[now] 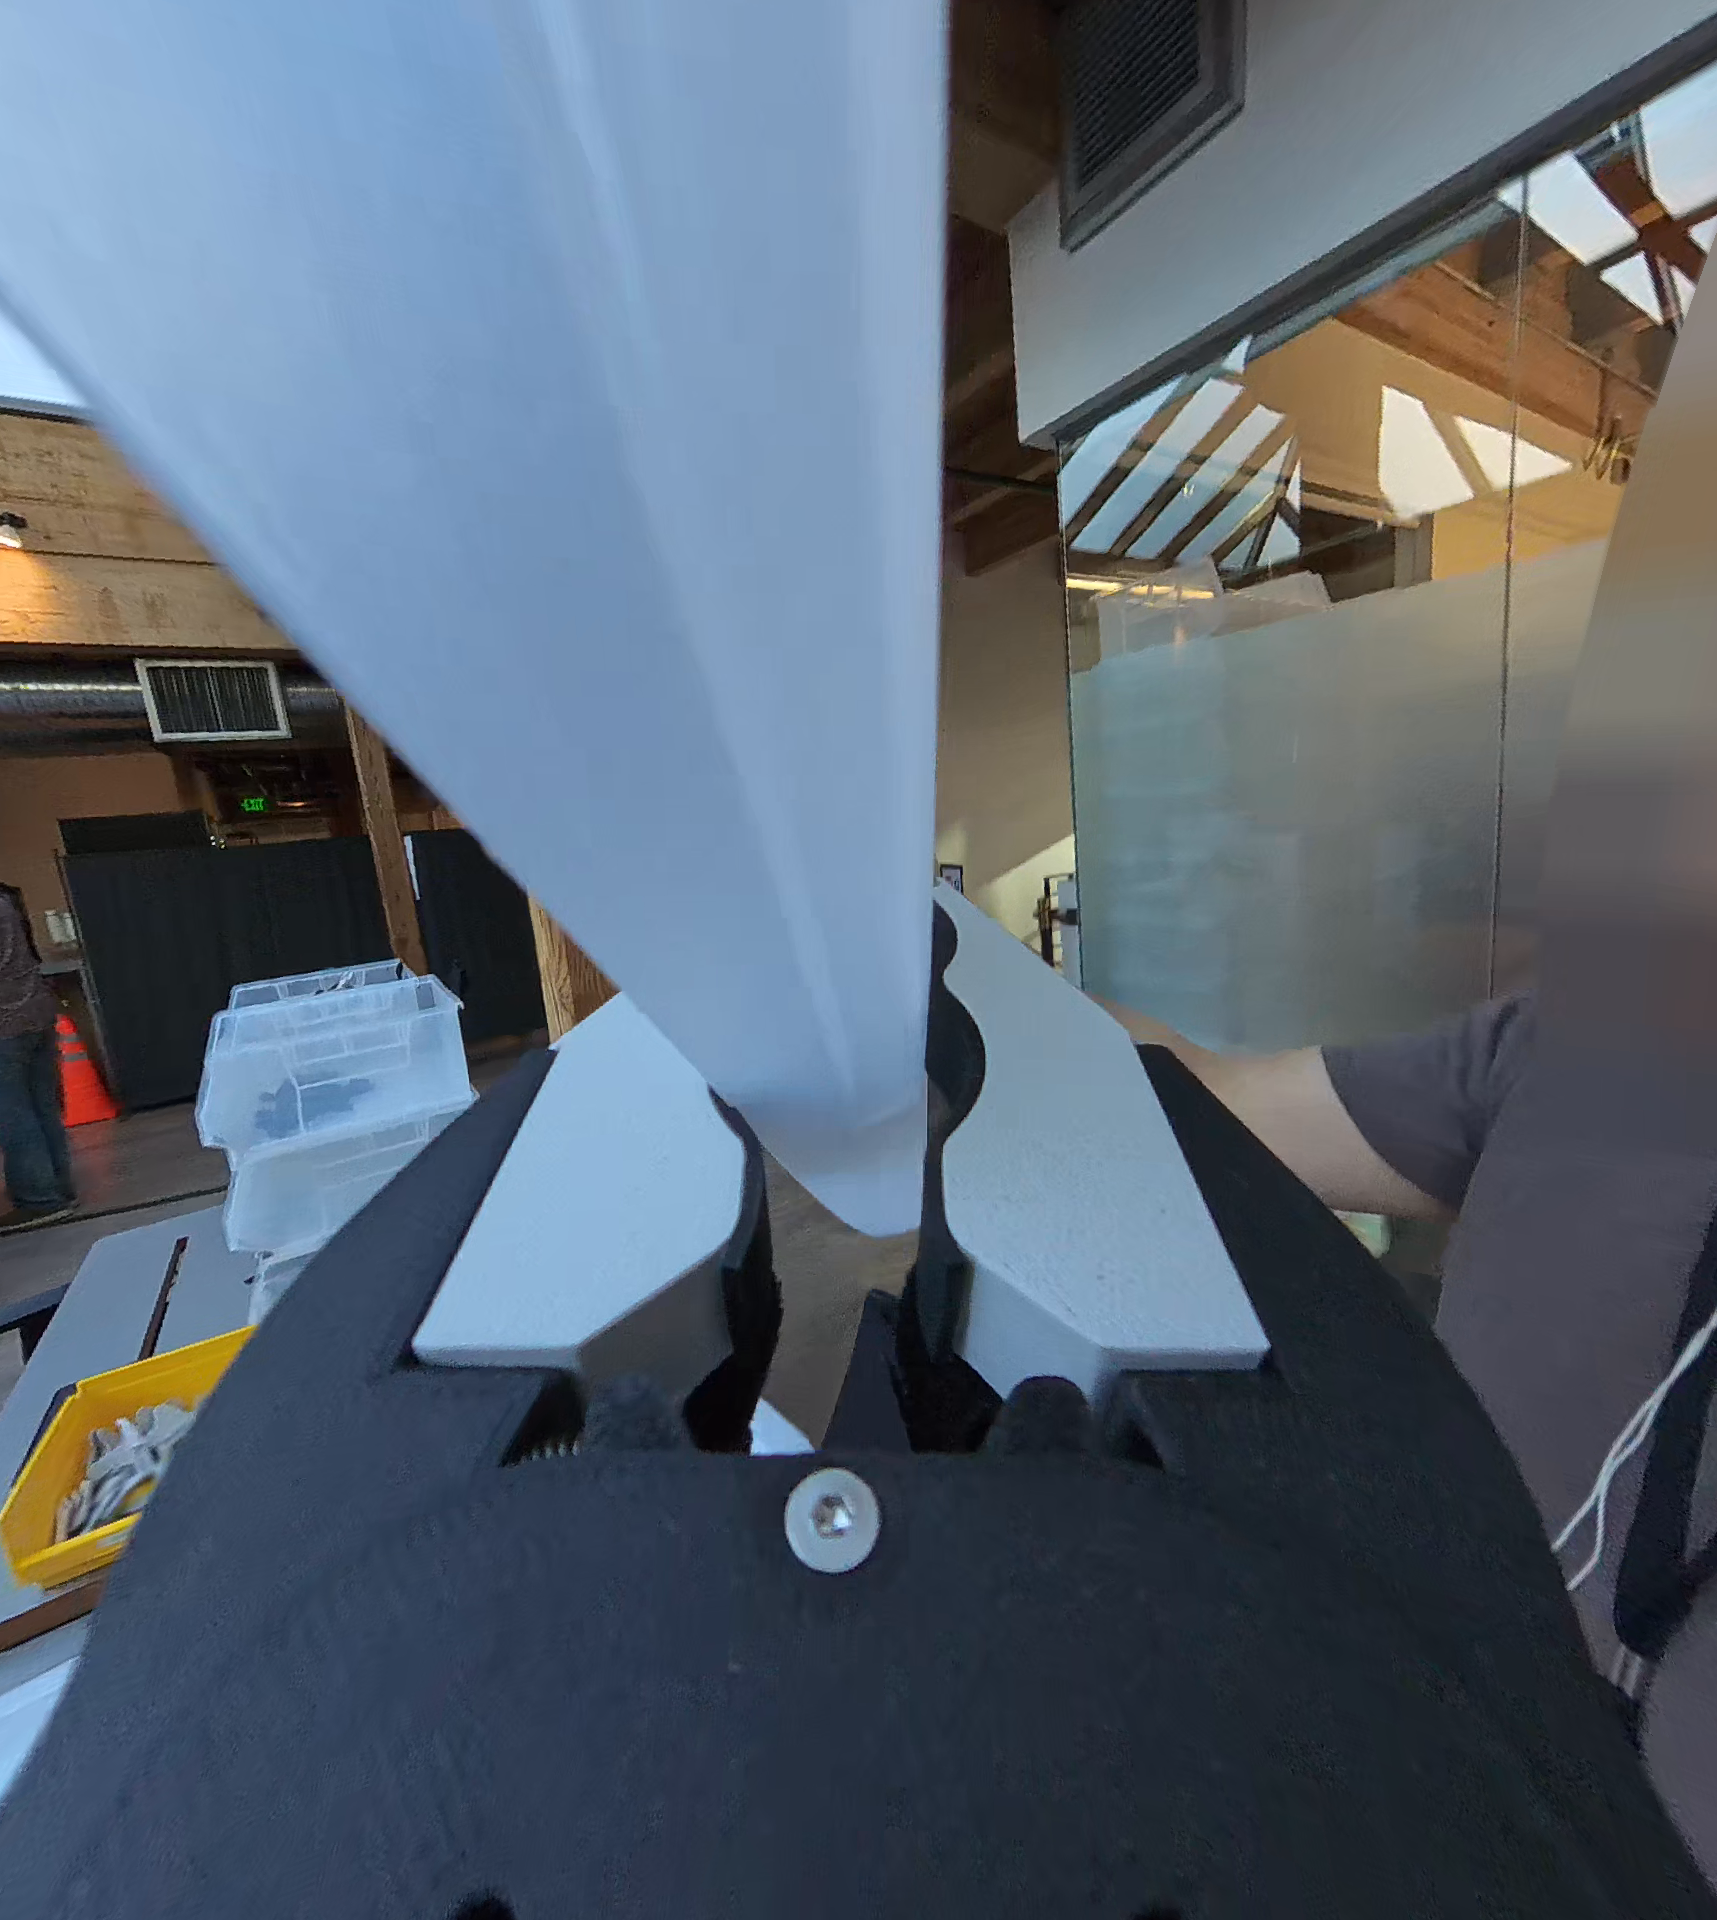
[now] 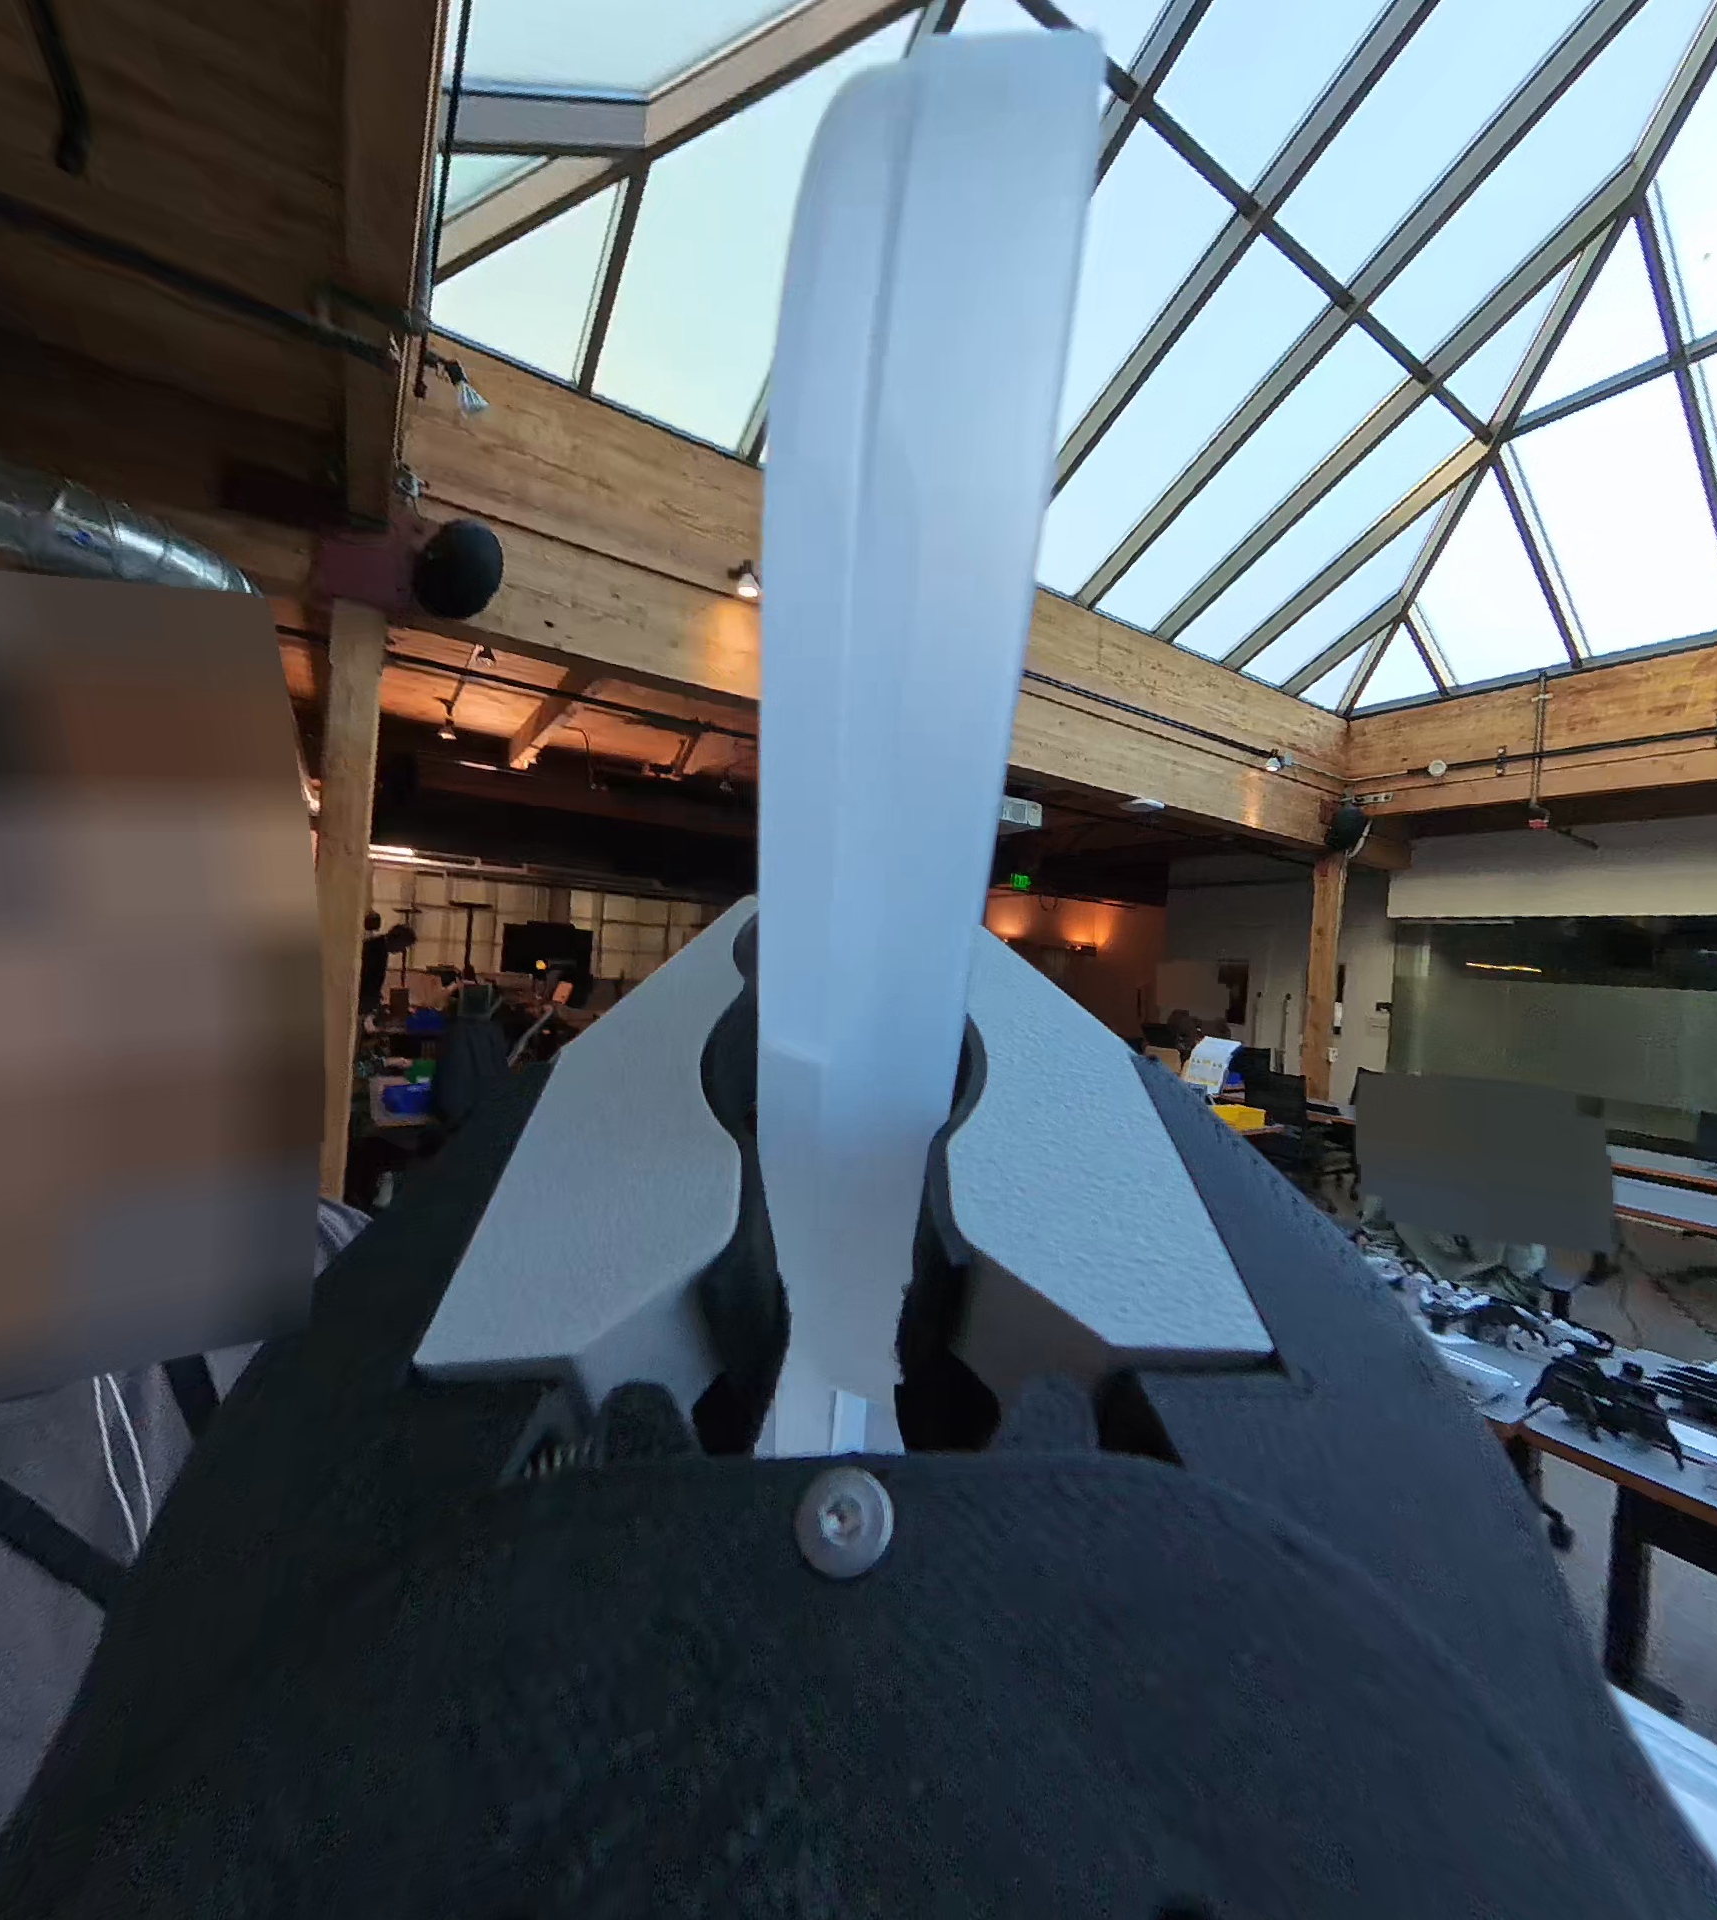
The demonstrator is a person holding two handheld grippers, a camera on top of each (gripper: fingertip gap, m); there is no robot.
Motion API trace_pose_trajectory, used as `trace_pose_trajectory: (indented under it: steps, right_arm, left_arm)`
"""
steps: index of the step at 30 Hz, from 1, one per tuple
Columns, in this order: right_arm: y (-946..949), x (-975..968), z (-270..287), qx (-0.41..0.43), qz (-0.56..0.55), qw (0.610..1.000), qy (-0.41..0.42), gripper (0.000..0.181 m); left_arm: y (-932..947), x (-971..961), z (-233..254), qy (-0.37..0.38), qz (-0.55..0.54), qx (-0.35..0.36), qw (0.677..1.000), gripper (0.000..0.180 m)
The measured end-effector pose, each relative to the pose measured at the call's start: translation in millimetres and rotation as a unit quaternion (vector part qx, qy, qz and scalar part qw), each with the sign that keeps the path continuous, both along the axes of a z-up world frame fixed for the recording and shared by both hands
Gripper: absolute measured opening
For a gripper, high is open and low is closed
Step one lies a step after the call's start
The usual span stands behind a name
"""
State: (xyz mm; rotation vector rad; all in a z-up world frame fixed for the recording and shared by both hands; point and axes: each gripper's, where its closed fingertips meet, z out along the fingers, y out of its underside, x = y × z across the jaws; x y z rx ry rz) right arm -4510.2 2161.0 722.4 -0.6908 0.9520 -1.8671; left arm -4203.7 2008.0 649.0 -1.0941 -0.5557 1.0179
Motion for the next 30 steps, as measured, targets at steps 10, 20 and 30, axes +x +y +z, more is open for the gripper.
trace_pose_trajectory:
  steps: [10, 20, 30]
  right_arm:
    - [-18, 40, 87, 0.049, -0.055, 0.989, 0.130, 0.025]
    - [-69, 91, 150, 0.154, -0.174, 0.953, 0.191, 0.040]
    - [-108, 104, 158, 0.199, -0.271, 0.923, 0.189, 0.058]
  left_arm:
    - [-1, -13, -28, 0.138, -0.075, 0.106, 0.982, 0.016]
    - [12, 11, -28, 0.235, -0.079, 0.150, 0.957, 0.016]
    - [22, 20, -44, 0.260, -0.078, 0.252, 0.929, 0.016]
